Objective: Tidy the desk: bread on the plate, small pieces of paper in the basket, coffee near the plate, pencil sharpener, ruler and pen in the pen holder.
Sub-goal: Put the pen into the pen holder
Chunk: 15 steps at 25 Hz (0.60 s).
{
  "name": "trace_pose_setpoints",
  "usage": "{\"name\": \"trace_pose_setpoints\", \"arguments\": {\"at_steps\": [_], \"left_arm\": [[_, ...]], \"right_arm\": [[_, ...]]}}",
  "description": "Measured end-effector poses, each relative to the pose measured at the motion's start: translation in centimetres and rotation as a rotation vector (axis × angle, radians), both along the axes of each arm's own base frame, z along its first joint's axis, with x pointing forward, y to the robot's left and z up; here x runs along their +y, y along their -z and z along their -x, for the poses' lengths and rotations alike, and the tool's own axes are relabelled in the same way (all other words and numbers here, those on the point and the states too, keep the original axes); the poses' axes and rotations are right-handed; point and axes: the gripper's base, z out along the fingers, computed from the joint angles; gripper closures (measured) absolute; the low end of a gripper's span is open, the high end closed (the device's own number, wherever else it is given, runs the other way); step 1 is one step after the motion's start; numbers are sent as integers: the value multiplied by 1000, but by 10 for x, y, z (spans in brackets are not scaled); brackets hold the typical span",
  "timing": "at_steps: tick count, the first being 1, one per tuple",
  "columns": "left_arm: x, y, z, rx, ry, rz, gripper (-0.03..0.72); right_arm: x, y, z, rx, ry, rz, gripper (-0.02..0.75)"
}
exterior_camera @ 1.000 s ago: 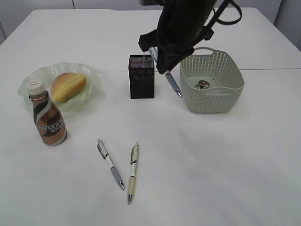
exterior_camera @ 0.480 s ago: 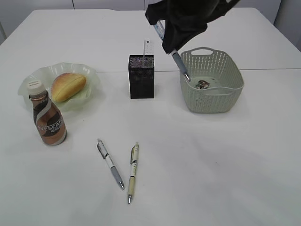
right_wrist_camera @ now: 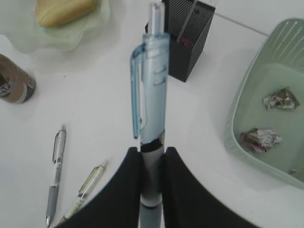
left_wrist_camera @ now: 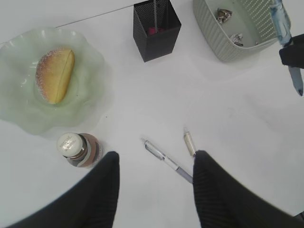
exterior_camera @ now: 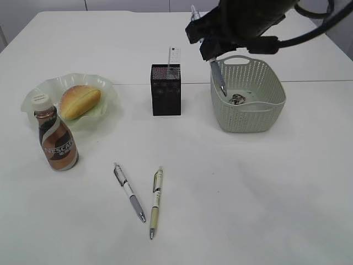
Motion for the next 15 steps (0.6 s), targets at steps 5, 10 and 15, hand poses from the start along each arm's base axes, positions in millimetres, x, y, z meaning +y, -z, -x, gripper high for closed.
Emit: {"name": "trace_pose_setpoints", "arguments": {"at_steps": [5, 10, 15], "left_arm": [[0, 0, 0, 0, 0, 0, 318], [0, 0, 0, 0, 0, 0, 318], [0, 0, 0, -3, -2, -5, 337]], "right_arm": [[1, 20, -4, -102, 17, -45, 678], [7, 25, -20, -261, 33, -115, 678], [16, 35, -43, -435, 50, -193, 678]]}}
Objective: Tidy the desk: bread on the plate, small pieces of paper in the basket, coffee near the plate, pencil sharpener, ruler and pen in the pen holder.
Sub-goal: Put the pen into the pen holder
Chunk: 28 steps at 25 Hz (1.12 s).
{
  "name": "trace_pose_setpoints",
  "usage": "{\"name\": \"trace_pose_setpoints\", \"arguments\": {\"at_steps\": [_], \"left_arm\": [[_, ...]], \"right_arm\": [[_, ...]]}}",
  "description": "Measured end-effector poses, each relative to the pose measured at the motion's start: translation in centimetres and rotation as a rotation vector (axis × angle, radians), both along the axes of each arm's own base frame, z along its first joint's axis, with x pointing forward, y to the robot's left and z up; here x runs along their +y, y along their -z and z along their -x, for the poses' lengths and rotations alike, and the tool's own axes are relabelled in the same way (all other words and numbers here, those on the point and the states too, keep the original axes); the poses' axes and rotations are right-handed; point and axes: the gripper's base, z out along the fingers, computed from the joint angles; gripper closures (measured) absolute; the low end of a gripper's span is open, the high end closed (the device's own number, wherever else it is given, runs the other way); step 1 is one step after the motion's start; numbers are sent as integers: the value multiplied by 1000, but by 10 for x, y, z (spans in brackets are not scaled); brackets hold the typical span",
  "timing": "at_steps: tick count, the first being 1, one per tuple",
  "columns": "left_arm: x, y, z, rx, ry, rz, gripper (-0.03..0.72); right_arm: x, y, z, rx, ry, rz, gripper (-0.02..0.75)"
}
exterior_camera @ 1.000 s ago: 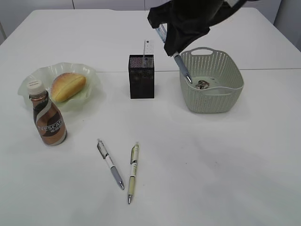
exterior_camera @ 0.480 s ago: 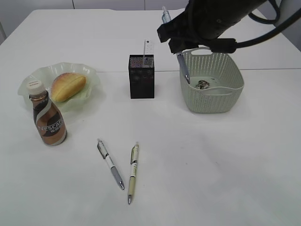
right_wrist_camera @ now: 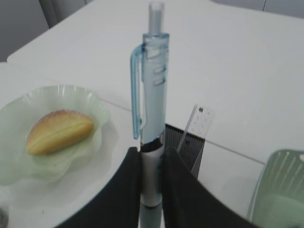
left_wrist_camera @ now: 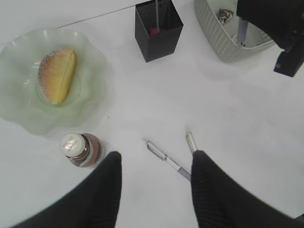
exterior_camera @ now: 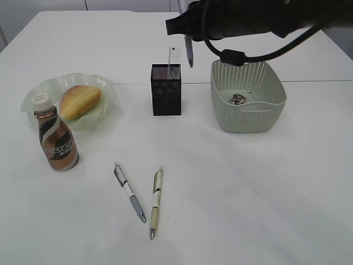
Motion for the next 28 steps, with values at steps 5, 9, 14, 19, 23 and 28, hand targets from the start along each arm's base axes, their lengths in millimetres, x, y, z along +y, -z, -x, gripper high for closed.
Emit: {"name": "trace_pose_setpoints", "arguments": {"at_steps": [5, 9, 14, 19, 23, 28], "left_arm": [[1, 0, 0, -5, -4, -10, 354], [1, 0, 0, -5, -4, -10, 356], [1, 0, 0, -5, -4, -10, 356], [2, 0, -1, -9, -8, -18, 358], [2, 0, -1, -13, -11, -27, 358], [3, 0, -1, -14, -12, -28, 358]], "right_arm": [[9, 23, -23, -159, 5, -36, 678], [15, 46, -37, -254, 9, -53, 678], [22, 68, -54, -291, 14, -59, 678], [24, 81, -76, -307, 31, -64, 678], [27, 90, -88, -314, 35, -66, 678], [29, 102, -98, -309, 40, -65, 678]]}}
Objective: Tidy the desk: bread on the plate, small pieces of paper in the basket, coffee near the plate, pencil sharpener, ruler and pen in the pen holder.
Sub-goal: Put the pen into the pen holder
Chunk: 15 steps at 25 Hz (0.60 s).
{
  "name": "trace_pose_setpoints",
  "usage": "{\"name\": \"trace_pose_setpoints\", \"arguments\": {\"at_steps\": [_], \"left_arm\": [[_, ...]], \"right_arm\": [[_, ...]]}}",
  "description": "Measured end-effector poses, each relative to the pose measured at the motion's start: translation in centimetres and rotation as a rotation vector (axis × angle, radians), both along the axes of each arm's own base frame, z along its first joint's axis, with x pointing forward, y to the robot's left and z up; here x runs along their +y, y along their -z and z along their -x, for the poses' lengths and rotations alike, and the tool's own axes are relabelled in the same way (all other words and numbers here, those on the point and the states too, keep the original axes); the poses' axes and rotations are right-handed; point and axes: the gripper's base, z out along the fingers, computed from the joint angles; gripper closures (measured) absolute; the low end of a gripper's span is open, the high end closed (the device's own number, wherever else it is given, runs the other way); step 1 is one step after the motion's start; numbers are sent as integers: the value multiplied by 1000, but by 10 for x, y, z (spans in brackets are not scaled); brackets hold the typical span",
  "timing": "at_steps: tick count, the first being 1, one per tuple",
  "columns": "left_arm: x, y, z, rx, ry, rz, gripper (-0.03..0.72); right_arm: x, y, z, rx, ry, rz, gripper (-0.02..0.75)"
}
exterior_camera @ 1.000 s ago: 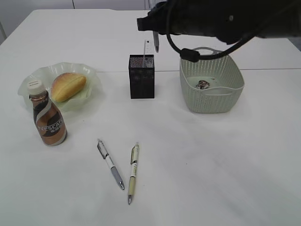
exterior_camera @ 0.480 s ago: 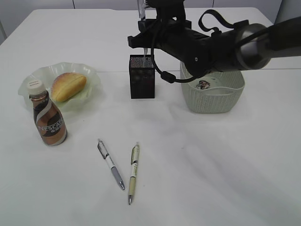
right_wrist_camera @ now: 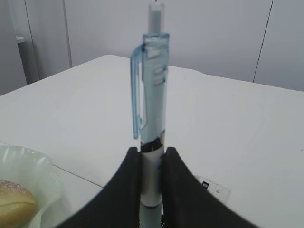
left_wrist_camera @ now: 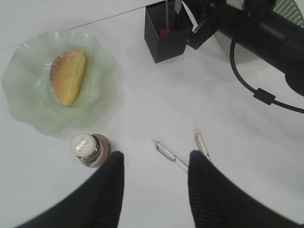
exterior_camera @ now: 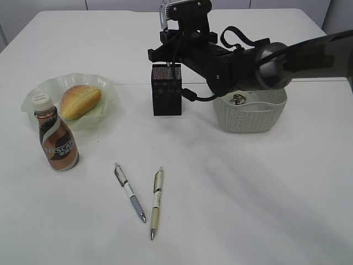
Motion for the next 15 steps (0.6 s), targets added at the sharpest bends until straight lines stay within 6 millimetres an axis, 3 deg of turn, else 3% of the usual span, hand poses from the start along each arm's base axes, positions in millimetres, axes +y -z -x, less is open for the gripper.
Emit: {"name": "trace_pose_setpoints", "arguments": {"at_steps": [15], "left_arm": [[0, 0, 0, -1, -1, -1, 373]], "right_arm": [[-5, 23, -12, 21, 21, 3, 678]]}}
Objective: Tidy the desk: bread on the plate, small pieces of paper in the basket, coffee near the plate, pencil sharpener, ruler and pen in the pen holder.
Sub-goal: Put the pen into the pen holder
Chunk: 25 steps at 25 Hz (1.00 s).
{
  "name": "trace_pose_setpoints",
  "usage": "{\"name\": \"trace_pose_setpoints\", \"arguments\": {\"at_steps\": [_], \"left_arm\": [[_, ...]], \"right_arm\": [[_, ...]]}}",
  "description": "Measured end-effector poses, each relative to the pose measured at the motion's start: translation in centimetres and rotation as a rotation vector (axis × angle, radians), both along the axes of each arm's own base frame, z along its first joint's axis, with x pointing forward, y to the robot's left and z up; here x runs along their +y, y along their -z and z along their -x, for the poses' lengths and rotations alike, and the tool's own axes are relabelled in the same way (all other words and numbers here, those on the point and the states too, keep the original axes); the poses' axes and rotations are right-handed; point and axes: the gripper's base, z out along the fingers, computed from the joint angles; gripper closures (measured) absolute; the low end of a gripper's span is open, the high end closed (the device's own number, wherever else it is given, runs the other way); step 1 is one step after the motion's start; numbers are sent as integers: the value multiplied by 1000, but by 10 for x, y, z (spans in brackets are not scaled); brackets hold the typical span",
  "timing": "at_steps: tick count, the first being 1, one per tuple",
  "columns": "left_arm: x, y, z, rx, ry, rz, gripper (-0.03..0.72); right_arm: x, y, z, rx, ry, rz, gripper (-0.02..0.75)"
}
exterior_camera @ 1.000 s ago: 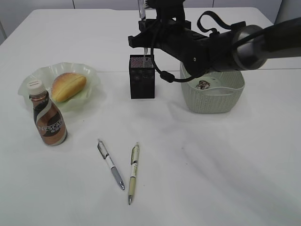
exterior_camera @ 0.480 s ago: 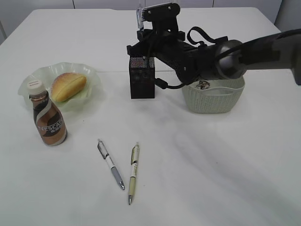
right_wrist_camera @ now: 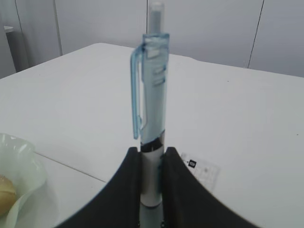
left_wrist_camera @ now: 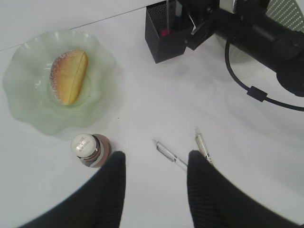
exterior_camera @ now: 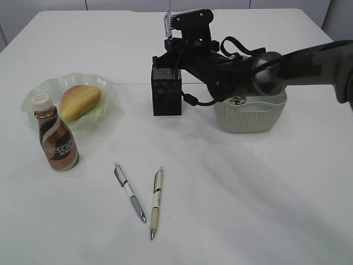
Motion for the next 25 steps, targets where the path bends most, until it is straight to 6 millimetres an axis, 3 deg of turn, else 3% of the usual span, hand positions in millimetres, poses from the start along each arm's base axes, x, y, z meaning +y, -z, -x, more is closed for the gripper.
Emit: {"name": "trace_pose_setpoints", "arguments": {"at_steps": [25], "left_arm": [[0, 0, 0, 0, 0, 0, 377]], "right_arm": [[2, 14, -5, 71, -13, 49, 645]]}}
